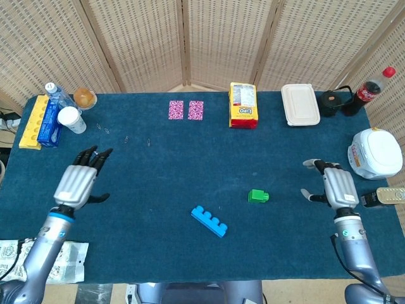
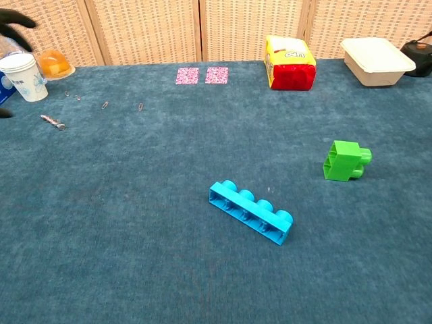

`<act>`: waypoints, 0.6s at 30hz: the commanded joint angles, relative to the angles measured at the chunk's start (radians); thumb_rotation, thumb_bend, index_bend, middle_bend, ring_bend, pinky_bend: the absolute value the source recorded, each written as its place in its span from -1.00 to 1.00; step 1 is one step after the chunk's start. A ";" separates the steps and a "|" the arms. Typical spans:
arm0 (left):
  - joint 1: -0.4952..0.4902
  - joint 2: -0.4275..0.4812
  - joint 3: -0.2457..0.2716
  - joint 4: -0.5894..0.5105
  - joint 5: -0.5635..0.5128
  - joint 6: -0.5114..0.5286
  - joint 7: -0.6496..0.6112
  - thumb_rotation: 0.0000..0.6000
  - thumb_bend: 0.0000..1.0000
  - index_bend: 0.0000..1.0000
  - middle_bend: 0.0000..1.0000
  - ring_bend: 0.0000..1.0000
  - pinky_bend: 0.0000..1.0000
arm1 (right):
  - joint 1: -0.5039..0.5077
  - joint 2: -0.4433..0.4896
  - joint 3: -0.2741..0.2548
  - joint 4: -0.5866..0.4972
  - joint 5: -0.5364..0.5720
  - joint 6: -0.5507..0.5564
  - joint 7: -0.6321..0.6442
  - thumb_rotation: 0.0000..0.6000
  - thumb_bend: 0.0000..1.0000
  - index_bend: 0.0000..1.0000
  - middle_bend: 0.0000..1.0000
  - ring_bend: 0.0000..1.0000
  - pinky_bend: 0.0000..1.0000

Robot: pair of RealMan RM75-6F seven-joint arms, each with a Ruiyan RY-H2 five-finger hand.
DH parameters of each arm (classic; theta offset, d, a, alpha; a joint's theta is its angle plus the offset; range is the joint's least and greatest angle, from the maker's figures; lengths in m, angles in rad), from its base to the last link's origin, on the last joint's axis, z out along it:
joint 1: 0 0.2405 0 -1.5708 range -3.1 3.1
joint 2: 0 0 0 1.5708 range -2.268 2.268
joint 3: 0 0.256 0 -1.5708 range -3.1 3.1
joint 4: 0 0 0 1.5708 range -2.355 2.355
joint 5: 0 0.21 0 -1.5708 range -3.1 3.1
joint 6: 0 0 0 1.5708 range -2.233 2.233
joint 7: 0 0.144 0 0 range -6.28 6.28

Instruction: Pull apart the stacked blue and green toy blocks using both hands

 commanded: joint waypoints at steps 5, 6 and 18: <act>0.206 0.058 0.121 0.065 0.220 0.170 -0.122 1.00 -0.65 -0.85 -0.57 -0.95 -0.78 | -0.082 -0.003 -0.044 -0.008 -0.071 0.112 -0.039 1.00 -0.49 -0.41 -0.29 -0.30 -0.51; 0.228 0.062 0.128 0.072 0.227 0.186 -0.129 1.00 -0.65 -0.85 -0.57 -0.95 -0.78 | -0.096 0.000 -0.052 -0.013 -0.081 0.128 -0.046 1.00 -0.49 -0.41 -0.29 -0.30 -0.51; 0.428 0.066 0.132 0.164 0.279 0.322 -0.254 1.00 -0.65 -0.79 -0.57 -0.95 -0.78 | -0.207 0.021 -0.115 -0.041 -0.179 0.264 -0.136 1.00 -0.49 -0.41 -0.27 -0.30 -0.52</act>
